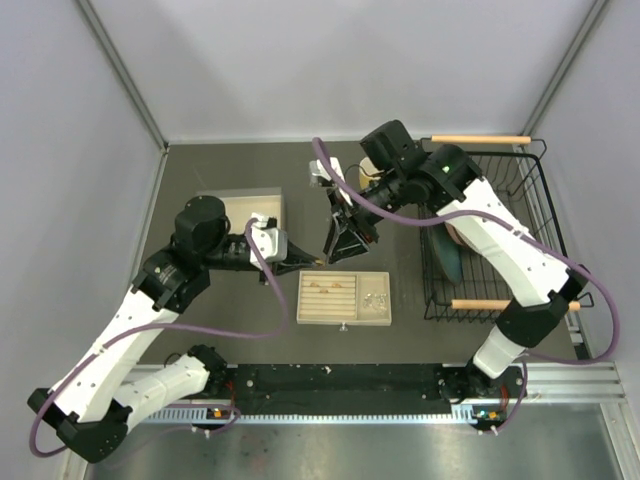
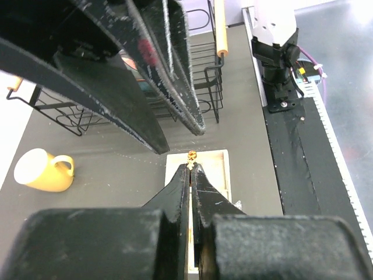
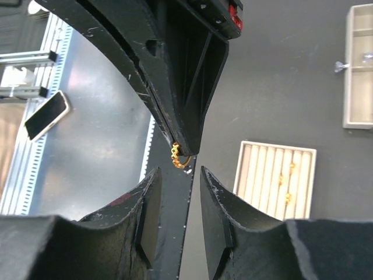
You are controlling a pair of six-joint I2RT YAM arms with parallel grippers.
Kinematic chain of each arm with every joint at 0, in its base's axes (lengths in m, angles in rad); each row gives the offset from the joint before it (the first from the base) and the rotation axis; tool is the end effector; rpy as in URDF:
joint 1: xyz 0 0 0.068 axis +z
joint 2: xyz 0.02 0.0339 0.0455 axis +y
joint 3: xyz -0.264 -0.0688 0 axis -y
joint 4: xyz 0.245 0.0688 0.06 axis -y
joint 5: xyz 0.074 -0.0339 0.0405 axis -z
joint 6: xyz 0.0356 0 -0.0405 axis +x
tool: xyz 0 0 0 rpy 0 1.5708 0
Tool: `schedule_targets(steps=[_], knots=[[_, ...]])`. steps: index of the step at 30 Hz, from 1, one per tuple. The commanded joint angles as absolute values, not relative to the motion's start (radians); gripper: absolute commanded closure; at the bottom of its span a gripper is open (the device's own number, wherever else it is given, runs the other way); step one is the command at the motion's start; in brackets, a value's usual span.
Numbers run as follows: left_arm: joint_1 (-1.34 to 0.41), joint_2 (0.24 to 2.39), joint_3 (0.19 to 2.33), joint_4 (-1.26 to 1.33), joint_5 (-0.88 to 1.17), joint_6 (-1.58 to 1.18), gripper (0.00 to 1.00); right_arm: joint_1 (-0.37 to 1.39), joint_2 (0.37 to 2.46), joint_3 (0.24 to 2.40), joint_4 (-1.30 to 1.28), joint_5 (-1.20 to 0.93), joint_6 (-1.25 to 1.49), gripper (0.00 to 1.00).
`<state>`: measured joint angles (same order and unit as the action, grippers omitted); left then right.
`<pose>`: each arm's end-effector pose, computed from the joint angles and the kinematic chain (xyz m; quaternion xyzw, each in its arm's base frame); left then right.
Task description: Organize the mixed jewelry
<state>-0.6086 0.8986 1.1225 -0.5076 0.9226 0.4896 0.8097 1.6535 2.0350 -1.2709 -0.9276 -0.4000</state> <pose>0.1256 -0.1221 0.4062 0.6017 0.4717 -0.3874 0.5152 0.1911 0.2419 0.4494 -0.6023 0.6084 0.4736 0.2068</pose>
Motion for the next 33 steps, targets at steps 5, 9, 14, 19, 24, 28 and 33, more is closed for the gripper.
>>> schedule_targets(steps=[5, 9, 14, 19, 24, 28, 33], knots=[[-0.601, 0.894, 1.091, -0.322, 0.836, 0.217, 1.0, 0.865, 1.554, 1.985, -1.144, -0.706, -0.362, 0.64], [-0.595, 0.903, 1.081, -0.27, 0.83, 0.131, 1.0, 0.894, 1.545, 1.968, -1.114, -0.629, -0.348, 0.64], [-0.592, 0.902, 1.072, -0.261, 0.83, 0.106, 1.0, 0.897, 1.545, 1.963, -1.085, -0.578, -0.331, 0.68], [-0.592, 0.894, 1.058, -0.261, 0.83, 0.107, 1.0, 0.896, 1.543, 1.962, -1.077, -0.56, -0.325, 0.72], [-0.592, 0.885, 1.035, -0.273, 0.825, 0.117, 1.0, 0.897, 1.532, 1.948, -1.075, -0.543, -0.33, 0.73], [-0.589, 0.877, 1.025, -0.273, 0.824, 0.121, 1.0, 0.897, 1.523, 1.939, -1.075, -0.531, -0.334, 0.73], [-0.589, 0.874, 1.016, -0.275, 0.825, 0.118, 1.0, 0.897, 1.52, 1.939, -1.075, -0.529, -0.336, 0.73]])
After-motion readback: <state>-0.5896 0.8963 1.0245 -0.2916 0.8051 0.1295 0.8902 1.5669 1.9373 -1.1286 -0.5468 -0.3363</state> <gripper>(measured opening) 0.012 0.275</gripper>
